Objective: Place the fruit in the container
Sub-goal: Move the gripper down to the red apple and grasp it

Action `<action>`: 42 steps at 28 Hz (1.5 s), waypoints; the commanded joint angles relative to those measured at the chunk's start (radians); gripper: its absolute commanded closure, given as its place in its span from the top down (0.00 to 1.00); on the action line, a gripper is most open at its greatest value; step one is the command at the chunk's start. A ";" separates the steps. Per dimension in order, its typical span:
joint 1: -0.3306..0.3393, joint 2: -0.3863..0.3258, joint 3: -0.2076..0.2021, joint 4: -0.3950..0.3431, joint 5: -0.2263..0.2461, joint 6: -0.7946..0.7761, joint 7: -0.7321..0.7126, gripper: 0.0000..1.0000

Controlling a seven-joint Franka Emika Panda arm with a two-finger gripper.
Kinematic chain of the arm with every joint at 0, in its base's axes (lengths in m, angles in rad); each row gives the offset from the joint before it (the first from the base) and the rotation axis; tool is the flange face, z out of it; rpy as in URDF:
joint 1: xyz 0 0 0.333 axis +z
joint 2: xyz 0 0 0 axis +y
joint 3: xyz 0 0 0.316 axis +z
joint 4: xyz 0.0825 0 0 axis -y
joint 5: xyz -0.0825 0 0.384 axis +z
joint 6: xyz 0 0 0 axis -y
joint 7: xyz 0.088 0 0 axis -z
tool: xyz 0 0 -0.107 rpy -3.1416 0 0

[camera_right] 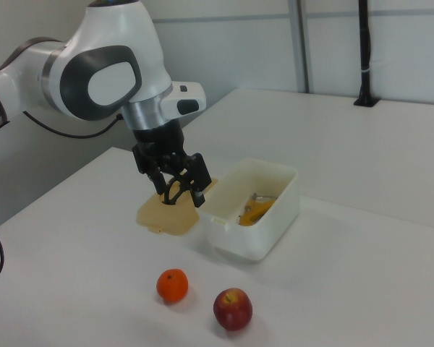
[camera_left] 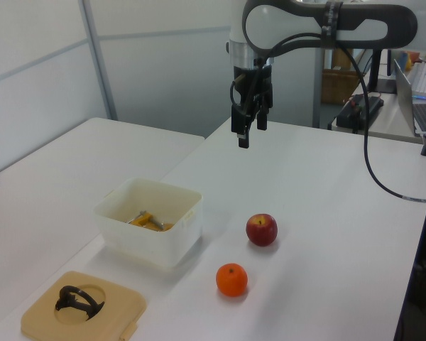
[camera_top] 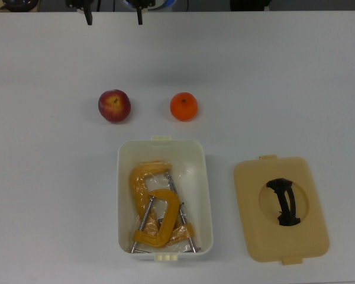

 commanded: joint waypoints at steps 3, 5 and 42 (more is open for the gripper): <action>0.005 -0.002 -0.006 0.009 0.049 -0.095 -0.020 1.00; 0.005 0.001 -0.004 0.004 0.047 -0.089 -0.026 1.00; -0.021 0.326 -0.018 -0.246 -0.118 0.320 0.049 1.00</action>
